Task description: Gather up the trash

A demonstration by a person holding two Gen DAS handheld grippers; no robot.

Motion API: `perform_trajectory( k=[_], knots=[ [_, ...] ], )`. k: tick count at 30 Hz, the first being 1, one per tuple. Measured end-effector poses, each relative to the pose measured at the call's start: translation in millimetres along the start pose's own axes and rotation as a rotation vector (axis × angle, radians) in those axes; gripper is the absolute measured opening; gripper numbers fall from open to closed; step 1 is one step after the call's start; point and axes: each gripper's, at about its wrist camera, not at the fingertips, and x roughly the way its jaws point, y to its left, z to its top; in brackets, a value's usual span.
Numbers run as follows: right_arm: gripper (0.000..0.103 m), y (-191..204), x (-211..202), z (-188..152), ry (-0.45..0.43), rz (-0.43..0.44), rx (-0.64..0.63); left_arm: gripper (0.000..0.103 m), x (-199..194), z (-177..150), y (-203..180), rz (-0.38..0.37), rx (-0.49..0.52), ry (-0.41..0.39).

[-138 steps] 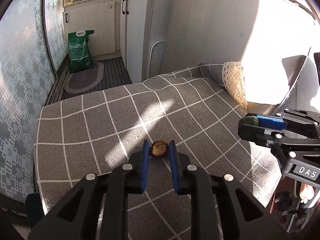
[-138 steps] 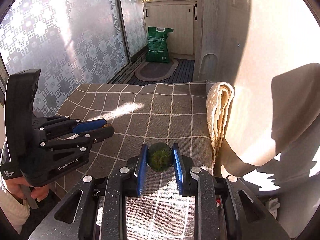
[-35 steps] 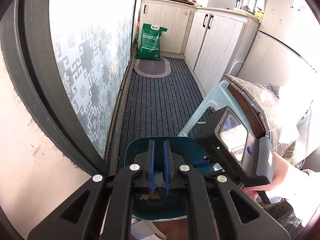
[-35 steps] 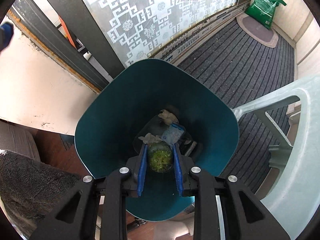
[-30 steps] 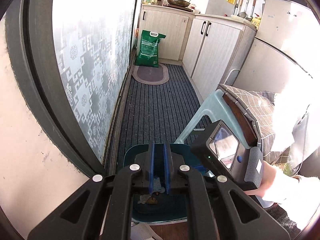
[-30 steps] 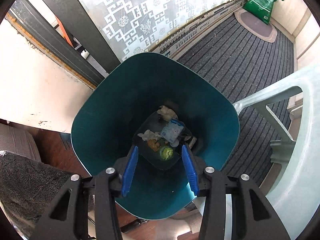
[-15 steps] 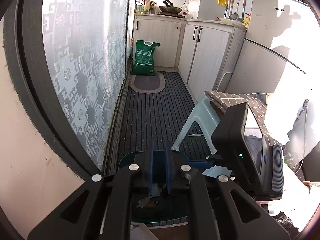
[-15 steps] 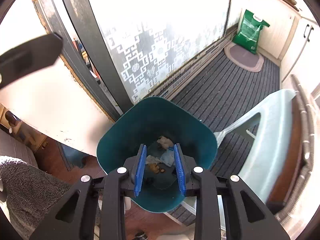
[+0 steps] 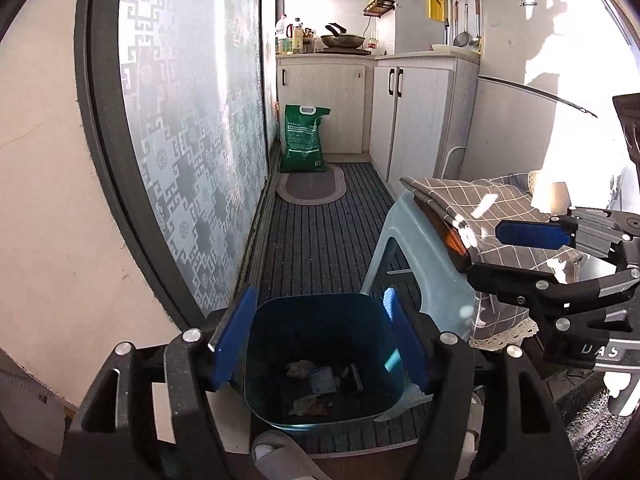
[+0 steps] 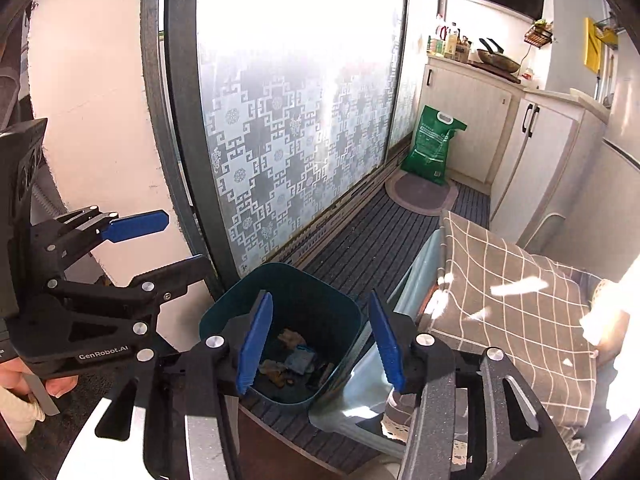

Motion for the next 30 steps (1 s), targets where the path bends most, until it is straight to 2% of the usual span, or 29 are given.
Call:
perform_trajectory(
  k=[1,3,6,8,14,30],
  knots=[
    [0.070,-3,-7,-3,-0.013,-0.017,0.007,0.089,-2,-3,0,0.000,-0.010,-0.018],
    [0.078,-8,-15,-10,-0.031,-0.042,0.023,0.092,-1,-7,-1,0.002,-0.022,-0.009],
    [0.094,-19,-25,-23,-0.048,-0.077,0.054,0.099,-6,-5,-10,0.004,0.013,-0.023],
    [0.098,-28,-32,-31,-0.058,-0.099,0.080,0.100,-9,-5,-11,-0.004,0.001,-0.030],
    [0.099,-39,-47,-41,-0.084,-0.163,0.104,0.100,-11,-13,-17,0.010,-0.029,-0.013],
    [0.100,-41,-48,-47,-0.071,-0.159,0.115,0.100,-12,-15,-19,0.046,-0.051,-0.037]
  ],
)
